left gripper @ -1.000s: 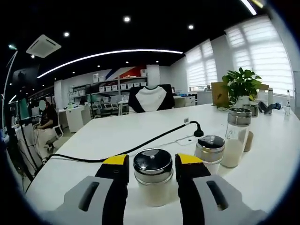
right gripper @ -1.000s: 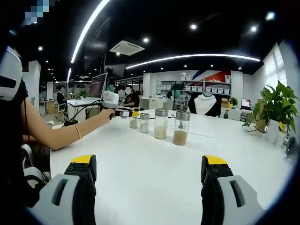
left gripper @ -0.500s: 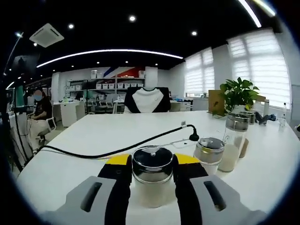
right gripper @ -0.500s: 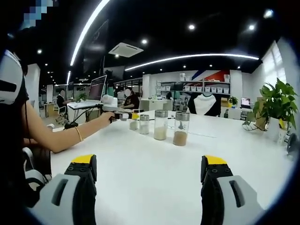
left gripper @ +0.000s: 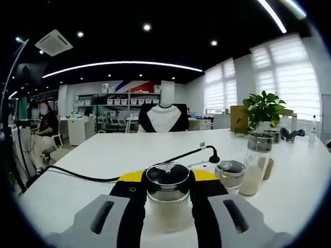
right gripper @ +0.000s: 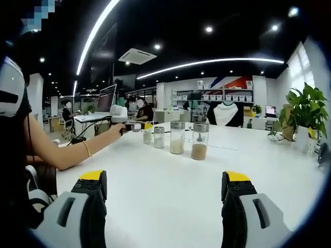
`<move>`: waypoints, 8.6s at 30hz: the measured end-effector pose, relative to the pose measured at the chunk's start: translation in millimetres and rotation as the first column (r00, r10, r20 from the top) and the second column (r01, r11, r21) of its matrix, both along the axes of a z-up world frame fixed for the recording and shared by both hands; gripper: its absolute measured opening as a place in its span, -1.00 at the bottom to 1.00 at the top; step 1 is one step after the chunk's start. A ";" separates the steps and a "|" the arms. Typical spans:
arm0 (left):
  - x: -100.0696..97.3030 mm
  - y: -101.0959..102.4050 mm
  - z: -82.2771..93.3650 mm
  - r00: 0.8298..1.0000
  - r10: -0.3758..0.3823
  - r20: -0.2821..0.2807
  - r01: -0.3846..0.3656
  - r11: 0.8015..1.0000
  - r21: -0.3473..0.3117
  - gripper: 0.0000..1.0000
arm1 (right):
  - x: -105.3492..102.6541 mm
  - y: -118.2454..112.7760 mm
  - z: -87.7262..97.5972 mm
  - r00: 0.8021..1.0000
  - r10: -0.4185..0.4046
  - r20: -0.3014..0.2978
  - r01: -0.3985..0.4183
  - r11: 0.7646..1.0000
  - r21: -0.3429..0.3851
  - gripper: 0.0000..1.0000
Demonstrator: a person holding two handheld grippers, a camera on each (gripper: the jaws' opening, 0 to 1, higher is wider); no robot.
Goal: Rotate the seasoning bottle until the label or dispensing opening points toward the visible target arrow and the bottle remains upright within the marked orientation range
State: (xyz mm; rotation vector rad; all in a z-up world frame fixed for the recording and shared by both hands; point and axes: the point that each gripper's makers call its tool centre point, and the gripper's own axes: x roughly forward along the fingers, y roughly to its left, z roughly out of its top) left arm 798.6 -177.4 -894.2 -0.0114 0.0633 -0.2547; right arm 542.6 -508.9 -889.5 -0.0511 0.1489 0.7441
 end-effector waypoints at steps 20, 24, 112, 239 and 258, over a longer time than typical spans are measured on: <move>-24.2 12.4 42.1 0.999 0.018 0.031 -0.020 0.997 0.069 -0.33 | -1.4 1.3 0.3 1.000 0.006 -0.006 -0.006 1.000 0.009 0.86; -32.0 10.7 55.3 0.998 0.013 0.054 -0.016 0.999 0.052 -0.33 | -3.2 2.8 3.2 1.000 0.010 -0.002 -0.010 1.000 0.016 0.86; -130.2 -175.7 -5.9 0.759 -0.648 -0.062 0.651 0.756 0.066 -0.32 | -7.5 47.9 -4.2 0.985 0.171 0.011 -0.171 0.985 0.004 0.82; -216.6 -247.1 8.4 0.977 -0.195 0.089 0.190 0.980 0.061 -0.25 | 28.9 104.4 -55.6 0.995 -0.094 -0.014 0.094 0.996 0.008 -0.40; -222.5 -256.3 16.3 0.912 -0.401 0.092 0.397 0.916 0.059 -0.29 | 23.5 100.0 -44.6 1.000 -0.012 0.020 0.011 0.999 0.053 -0.39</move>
